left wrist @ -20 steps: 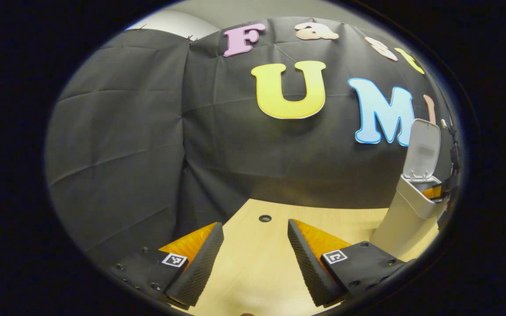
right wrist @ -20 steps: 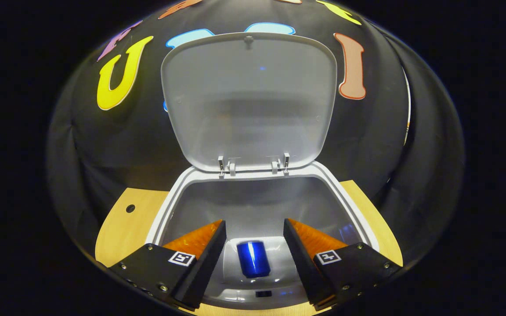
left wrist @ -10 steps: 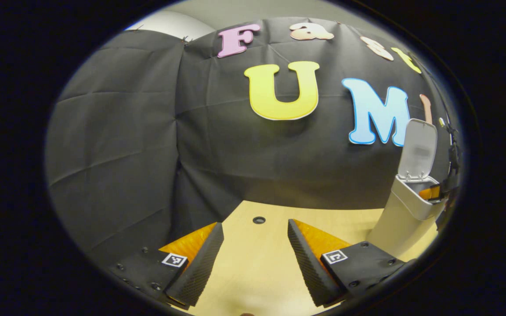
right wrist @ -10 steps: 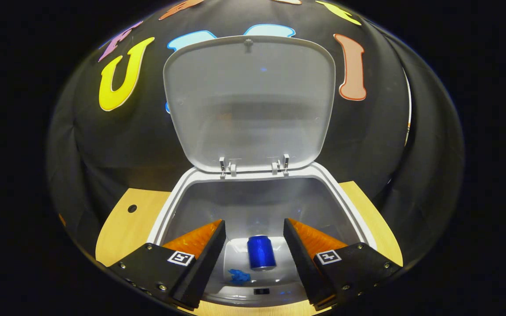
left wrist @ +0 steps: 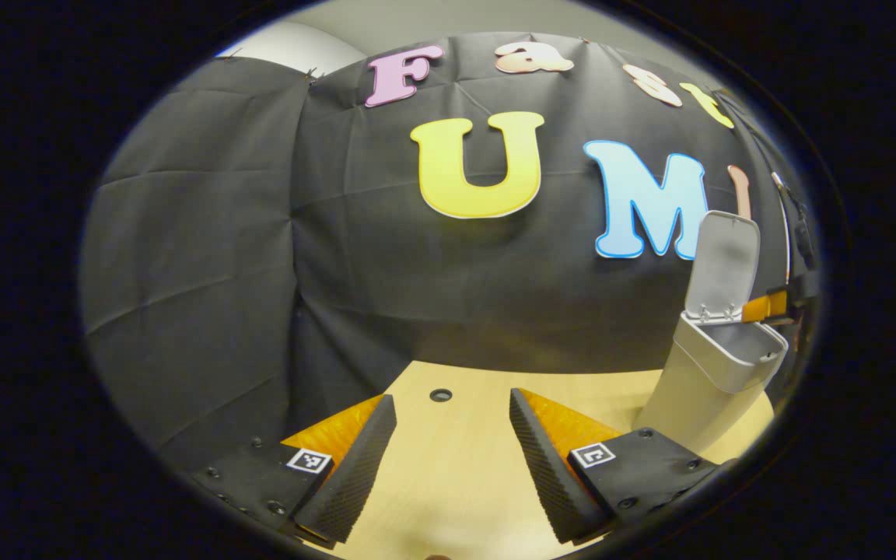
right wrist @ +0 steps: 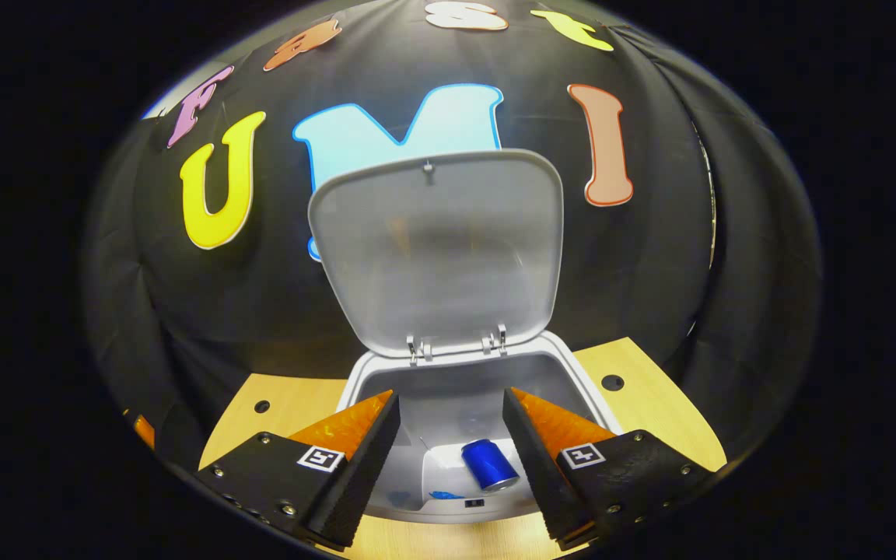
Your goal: Press the lid of the desktop garbage bin to open it, pick up the crumpled paper on the desktop and throw it into the bin, then pick up the pop can on the desktop and drop it into the bin, and finally close the garbage bin lid.
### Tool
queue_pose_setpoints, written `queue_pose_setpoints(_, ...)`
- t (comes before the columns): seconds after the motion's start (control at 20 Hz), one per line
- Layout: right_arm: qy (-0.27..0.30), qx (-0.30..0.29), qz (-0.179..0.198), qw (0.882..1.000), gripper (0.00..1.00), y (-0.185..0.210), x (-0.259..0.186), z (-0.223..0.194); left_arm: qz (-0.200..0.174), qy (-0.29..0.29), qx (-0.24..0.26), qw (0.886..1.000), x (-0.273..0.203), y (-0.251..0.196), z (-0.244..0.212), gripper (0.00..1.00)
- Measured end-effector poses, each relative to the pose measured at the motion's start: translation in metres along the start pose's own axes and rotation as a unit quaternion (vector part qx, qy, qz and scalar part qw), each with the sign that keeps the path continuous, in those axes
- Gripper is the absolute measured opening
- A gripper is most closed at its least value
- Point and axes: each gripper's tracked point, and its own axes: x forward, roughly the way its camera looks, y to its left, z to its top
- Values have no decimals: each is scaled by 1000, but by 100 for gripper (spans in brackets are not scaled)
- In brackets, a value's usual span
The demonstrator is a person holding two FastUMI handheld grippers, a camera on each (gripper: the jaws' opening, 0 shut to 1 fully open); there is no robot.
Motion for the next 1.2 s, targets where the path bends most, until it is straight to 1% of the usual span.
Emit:
queue_pose_setpoints(0.15,-40,-13,-2,999,86,-1,-13,42,-12,0,-5,1000,1,-10,1,96)
queue_pose_setpoints(0.2,-56,-20,-4,998,86,-1,-18,57,-15,0,-5,1000,2,-13,1,99)
queue_pose_setpoints(0.4,-109,-43,1,993,86,8,-31,113,-22,0,-2,1000,4,-18,1,99)
queue_pose_setpoints(0.55,-139,-48,8,989,86,18,-26,150,-21,0,-3,1000,3,-17,2,99)
queue_pose_setpoints(0.7,-169,-56,2,984,86,22,-18,182,-14,1,-7,1000,2,-9,1,99)
queue_pose_setpoints(0.8,-177,-59,-5,982,86,21,-4,192,-6,3,-9,1000,1,-1,-3,99)
queue_pose_setpoints(0.9,-170,-55,-10,984,86,20,12,193,3,5,-11,1000,-1,7,-5,99)
queue_pose_setpoints(1.1,-146,-51,-25,988,86,12,35,181,22,8,-10,1000,-4,25,-8,99)
queue_pose_setpoints(1.2,-131,-50,-25,990,86,11,37,171,30,10,-11,999,-5,32,-10,99)
